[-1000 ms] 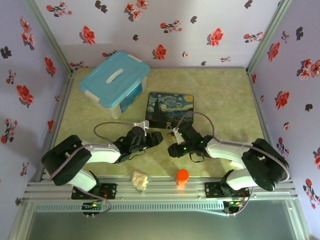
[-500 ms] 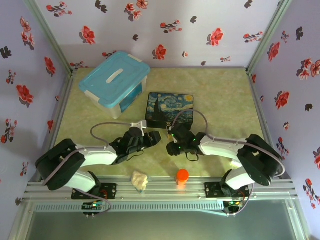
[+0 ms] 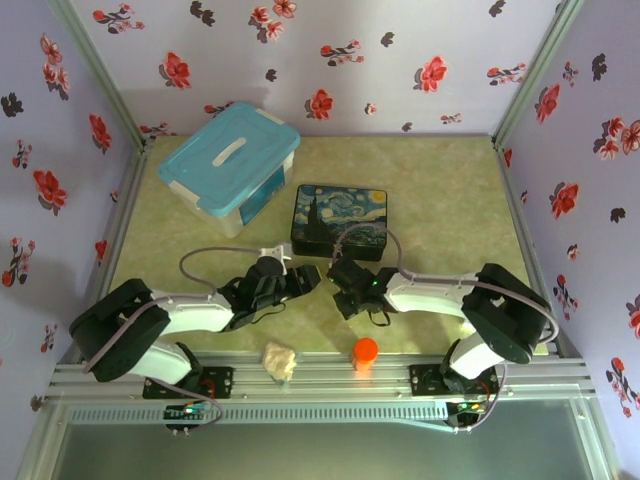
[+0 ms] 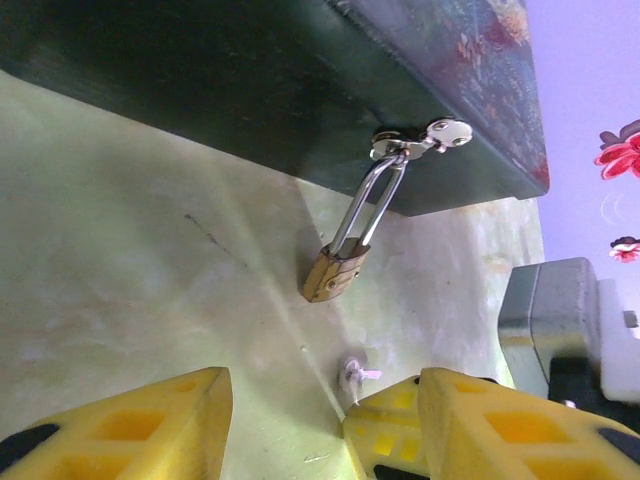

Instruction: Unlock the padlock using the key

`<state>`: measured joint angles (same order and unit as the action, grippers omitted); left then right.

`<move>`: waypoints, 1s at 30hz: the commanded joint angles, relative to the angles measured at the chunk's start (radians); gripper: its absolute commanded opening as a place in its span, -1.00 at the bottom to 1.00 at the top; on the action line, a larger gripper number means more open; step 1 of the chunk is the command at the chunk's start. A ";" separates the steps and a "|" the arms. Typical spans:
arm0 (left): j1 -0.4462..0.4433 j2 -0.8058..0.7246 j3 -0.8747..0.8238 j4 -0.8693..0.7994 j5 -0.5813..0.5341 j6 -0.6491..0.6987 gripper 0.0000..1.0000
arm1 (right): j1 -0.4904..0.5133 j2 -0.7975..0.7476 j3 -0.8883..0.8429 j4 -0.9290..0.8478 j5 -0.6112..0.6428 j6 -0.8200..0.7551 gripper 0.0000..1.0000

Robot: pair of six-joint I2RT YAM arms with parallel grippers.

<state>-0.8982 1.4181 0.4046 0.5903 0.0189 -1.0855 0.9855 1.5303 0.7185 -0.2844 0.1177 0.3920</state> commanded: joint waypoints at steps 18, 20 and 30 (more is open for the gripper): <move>-0.016 0.073 -0.019 0.182 0.057 -0.040 -0.01 | -0.194 -0.368 -0.249 0.424 -0.489 0.043 -1.00; -0.019 0.069 -0.029 0.236 0.072 -0.070 0.04 | -0.224 -0.384 -0.253 0.475 -0.561 0.072 -0.99; -0.023 -0.076 -0.043 0.062 -0.005 -0.011 0.08 | -0.242 -0.227 -0.060 0.030 -0.187 -0.037 -0.86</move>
<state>-0.9165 1.3956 0.3725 0.7383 0.0597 -1.1439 0.7460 1.2507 0.6224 -0.0658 -0.2337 0.4007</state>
